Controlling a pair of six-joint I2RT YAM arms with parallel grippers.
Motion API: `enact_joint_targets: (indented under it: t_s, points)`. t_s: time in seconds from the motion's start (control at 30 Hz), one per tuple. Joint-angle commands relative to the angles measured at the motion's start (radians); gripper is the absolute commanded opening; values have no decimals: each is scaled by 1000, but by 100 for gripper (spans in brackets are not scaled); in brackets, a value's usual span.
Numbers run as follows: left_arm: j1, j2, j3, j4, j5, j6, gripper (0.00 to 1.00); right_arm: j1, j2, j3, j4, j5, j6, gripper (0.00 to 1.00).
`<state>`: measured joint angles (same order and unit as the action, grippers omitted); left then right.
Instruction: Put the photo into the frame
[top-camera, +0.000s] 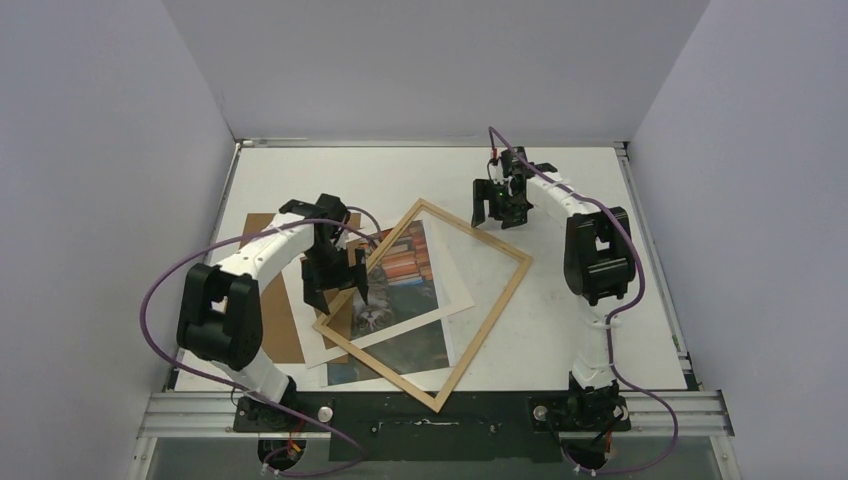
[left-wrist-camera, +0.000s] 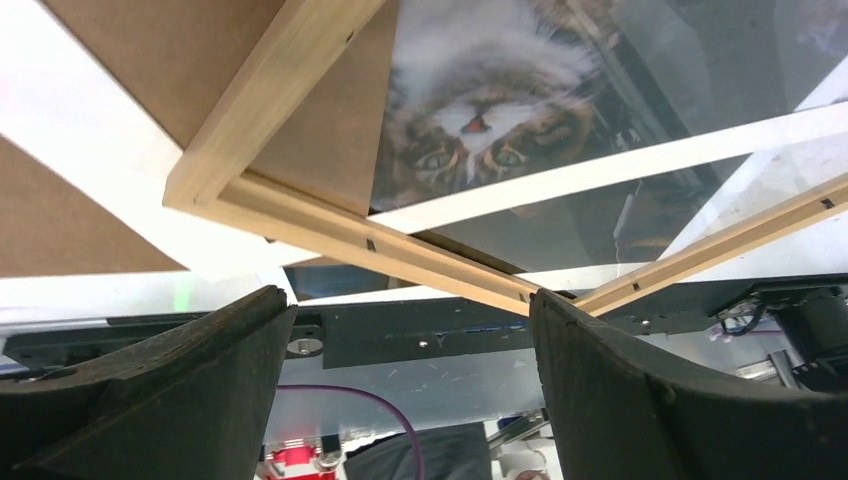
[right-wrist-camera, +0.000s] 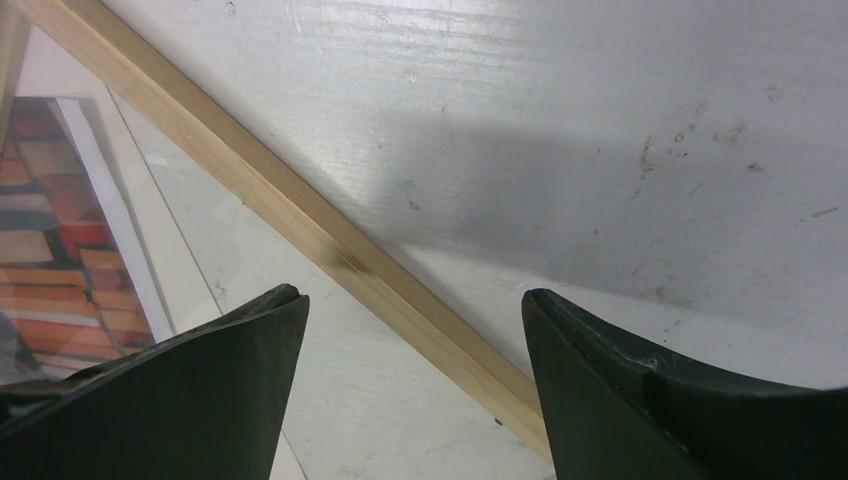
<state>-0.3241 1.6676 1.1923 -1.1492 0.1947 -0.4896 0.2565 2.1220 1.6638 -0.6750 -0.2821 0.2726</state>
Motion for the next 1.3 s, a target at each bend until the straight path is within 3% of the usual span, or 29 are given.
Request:
enact_joint_targets:
  t_s: [0.0,0.3,0.57,0.93,1.27]
  points:
    - [-3,-129,-61,-36,-28,-117,88,0,-9,3,61,31,16,81]
    - [-6,-204,-284,190,41,-216,88,-8,0,-21,151,-9,12,83]
    - [-4,-170,-372,357,26,-279,88,-28,31,-40,192,-99,18,84]
    - [17,-59,-260,472,75,-160,83,-43,-21,-163,220,-225,37,84]
    - [43,14,-17,412,143,-92,79,-48,-180,-357,316,-289,148,83]
